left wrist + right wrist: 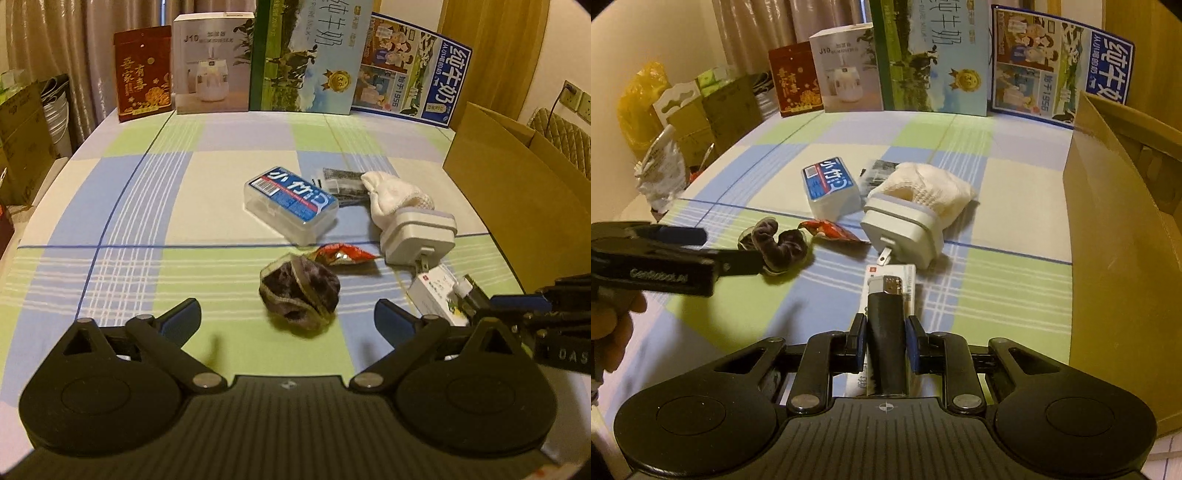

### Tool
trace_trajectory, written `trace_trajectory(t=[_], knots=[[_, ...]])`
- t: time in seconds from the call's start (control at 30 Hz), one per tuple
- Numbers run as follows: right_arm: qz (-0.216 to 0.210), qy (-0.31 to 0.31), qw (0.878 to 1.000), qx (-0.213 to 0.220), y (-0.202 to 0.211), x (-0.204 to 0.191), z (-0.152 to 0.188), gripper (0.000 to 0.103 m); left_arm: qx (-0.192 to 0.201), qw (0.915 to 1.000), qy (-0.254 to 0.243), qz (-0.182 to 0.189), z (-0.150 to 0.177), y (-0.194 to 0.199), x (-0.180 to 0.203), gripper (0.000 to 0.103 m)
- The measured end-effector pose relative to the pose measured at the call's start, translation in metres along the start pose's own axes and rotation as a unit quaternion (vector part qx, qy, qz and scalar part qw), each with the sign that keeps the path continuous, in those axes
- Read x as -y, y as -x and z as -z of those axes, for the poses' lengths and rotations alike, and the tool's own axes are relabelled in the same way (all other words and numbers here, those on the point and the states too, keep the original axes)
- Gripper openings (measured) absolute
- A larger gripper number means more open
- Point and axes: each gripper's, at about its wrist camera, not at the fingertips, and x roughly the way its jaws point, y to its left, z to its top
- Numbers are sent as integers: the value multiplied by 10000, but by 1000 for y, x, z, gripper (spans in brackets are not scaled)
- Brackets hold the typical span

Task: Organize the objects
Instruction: 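Grasp the black lighter with the right gripper while the left tool approaches the dark scrunchie, then close the left gripper on the dark scrunchie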

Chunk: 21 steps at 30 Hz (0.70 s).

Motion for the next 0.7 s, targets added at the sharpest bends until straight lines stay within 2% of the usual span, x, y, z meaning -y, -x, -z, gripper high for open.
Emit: trace_trajectory(t=[0.2, 0.33, 0.4, 0.43, 0.47, 0.53, 0.7], knots=[[19, 28, 10000, -36, -3, -2, 2, 19, -5, 9997, -223, 87, -8, -17, 5, 84], [28, 67, 10000, -25, -4, -4, 4, 19, -146, 9994, -318, 47, -10, -31, 9, 64], [36, 61, 10000, -27, -4, -4, 4, 19, -212, 9993, -304, 35, -9, -35, 10, 52], [42, 64, 10000, -22, -4, -4, 4, 19, -242, 9992, -310, 27, -8, -36, 10, 41], [54, 63, 10000, -21, -4, -4, 4, 19, -254, 9992, -304, 44, -8, -36, 11, 38], [58, 37, 10000, -20, -4, -4, 4, 19, -271, 9992, -268, 131, -6, -35, 12, 25], [107, 9, 9999, 38, 0, -3, 5, 19, -276, 9992, -206, 199, -1, -26, 18, 19]])
